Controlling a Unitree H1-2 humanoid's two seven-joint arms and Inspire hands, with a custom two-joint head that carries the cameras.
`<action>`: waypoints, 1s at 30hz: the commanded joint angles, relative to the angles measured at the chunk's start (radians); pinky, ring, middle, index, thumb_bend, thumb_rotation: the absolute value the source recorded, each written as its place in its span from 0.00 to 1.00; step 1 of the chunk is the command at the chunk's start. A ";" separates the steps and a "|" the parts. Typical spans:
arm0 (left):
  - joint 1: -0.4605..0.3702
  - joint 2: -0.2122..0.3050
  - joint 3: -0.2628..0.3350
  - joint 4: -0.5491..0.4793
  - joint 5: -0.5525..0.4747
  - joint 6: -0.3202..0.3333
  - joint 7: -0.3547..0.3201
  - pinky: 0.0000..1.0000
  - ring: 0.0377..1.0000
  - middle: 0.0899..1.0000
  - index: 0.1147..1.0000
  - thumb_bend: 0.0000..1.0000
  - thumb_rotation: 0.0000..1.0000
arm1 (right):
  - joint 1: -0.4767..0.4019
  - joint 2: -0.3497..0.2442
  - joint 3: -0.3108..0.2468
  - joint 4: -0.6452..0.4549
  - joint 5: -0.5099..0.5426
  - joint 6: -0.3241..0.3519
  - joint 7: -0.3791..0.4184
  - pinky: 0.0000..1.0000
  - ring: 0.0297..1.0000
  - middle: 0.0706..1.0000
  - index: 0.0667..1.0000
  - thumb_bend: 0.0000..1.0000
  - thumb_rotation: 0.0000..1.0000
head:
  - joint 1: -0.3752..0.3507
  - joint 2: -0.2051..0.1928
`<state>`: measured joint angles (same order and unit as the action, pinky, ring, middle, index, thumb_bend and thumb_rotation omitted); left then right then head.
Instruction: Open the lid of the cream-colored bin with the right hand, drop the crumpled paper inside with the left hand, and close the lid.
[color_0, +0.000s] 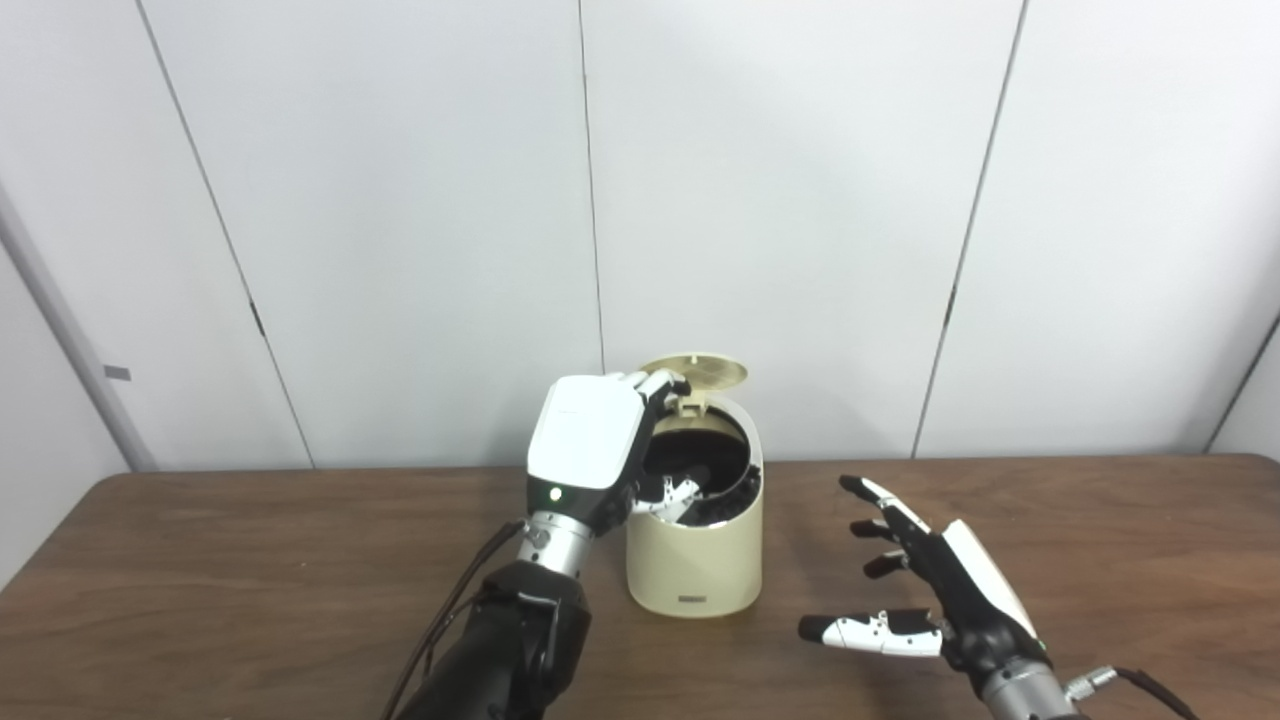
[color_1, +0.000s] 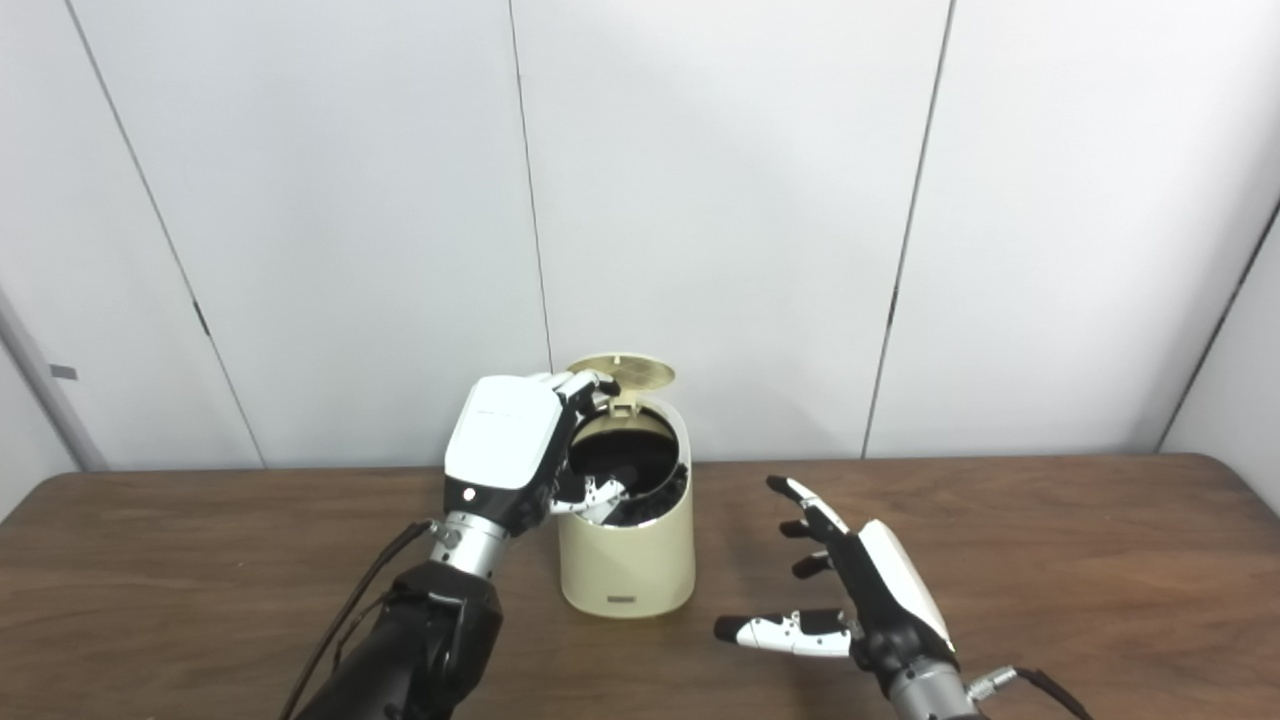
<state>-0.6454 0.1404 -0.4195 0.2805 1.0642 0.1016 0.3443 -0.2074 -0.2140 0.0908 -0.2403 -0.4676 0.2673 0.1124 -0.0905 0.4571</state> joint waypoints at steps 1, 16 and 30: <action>-0.025 0.010 0.009 -0.039 0.000 -0.003 0.008 0.44 0.55 0.56 0.70 0.91 0.29 | -0.034 -0.006 -0.004 -0.030 0.001 -0.030 -0.016 0.66 0.82 0.93 0.90 0.83 0.32 | -0.001 0.000; 0.206 0.007 0.261 -0.381 -0.716 -0.204 -0.220 0.41 0.51 0.56 0.58 0.70 0.07 | -0.039 -0.005 -0.006 -0.024 0.006 -0.031 -0.018 0.66 0.82 0.93 0.90 0.81 0.32 | 0.021 0.002; 0.388 0.026 0.404 -0.496 -0.964 -0.211 -0.349 0.55 0.64 0.70 0.75 0.67 0.07 | -0.039 -0.012 0.003 -0.037 0.009 -0.032 -0.008 0.67 0.82 0.92 0.89 0.81 0.30 | 0.038 0.006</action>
<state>-0.2450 0.1536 -0.0238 -0.1887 0.1047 -0.0637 -0.0009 -0.2114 -0.2176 0.0966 -0.2386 -0.4614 0.2669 0.1128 -0.0522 0.4633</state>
